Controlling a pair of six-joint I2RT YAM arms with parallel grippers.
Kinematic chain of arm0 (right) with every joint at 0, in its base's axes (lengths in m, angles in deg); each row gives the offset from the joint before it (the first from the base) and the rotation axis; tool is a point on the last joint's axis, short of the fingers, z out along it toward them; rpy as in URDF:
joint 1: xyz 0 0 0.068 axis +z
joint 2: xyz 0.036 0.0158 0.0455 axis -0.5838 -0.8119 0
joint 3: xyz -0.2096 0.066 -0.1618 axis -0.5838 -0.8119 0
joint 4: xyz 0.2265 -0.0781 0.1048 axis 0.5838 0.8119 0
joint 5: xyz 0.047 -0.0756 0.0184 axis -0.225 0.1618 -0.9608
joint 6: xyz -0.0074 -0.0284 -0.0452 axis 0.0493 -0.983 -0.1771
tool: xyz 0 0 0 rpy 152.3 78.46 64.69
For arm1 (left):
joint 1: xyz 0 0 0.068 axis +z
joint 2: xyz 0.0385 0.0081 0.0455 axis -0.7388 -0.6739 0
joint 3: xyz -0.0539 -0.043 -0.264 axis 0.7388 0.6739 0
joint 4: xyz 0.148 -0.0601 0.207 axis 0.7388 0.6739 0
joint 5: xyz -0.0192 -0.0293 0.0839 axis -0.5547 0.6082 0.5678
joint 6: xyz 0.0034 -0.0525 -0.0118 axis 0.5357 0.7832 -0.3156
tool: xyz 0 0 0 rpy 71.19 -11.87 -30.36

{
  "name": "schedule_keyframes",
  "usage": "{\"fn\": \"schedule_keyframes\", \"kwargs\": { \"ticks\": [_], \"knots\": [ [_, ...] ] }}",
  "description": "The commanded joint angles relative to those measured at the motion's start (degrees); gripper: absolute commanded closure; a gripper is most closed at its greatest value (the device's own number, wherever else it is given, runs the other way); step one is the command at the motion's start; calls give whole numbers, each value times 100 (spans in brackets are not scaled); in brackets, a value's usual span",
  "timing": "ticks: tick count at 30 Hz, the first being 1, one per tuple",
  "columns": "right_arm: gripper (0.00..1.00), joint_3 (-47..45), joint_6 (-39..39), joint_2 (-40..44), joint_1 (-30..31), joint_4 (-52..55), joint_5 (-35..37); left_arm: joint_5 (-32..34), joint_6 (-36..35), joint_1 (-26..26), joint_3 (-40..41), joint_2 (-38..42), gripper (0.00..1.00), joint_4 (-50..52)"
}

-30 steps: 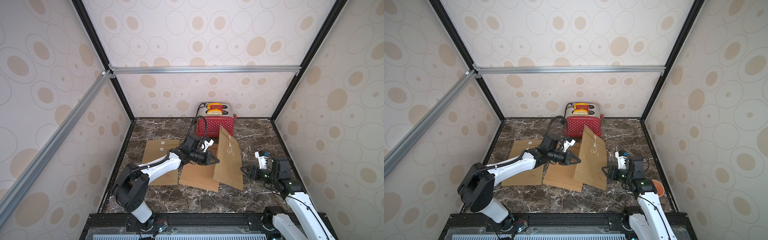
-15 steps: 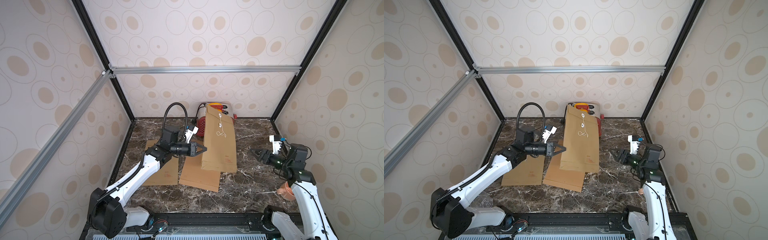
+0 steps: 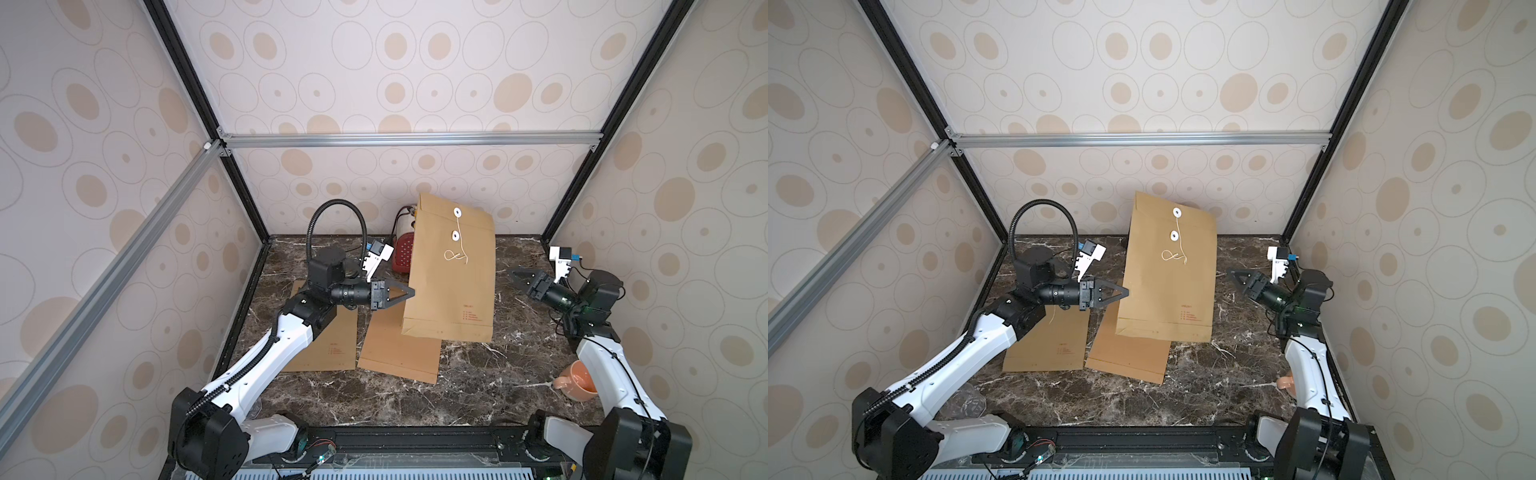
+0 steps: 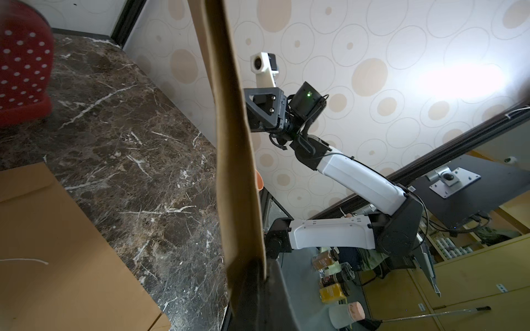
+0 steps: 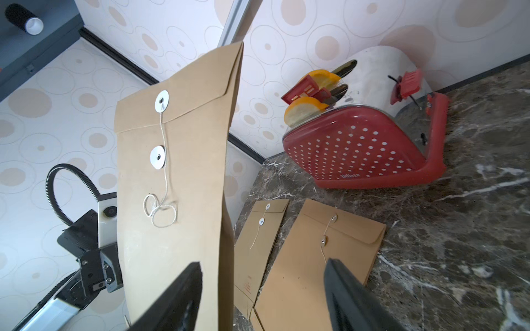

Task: Close the mouth of the file bag
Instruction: Pick up the file bag from the center of the board.

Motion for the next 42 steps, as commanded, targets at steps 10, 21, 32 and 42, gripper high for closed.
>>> {"fn": "schedule_keyframes", "kwargs": {
  "ticks": [10, 21, 32, 42],
  "knots": [
    [38, 847, 1051, -781, 700, -1622, -383, -457, 254, 17, 177, 139, 100, -1166],
    [86, 1076, 815, -753, 861, -1057, -550, -493, -46, 20, 192, 3, 100, -841],
    [100, 1388, -135, -383, 874, 305, -385, -128, -313, 20, -40, 55, 67, -206],
    [100, 1348, -40, 182, 874, 283, -581, 631, -204, 36, -971, -251, 22, -161]
  ]
}}
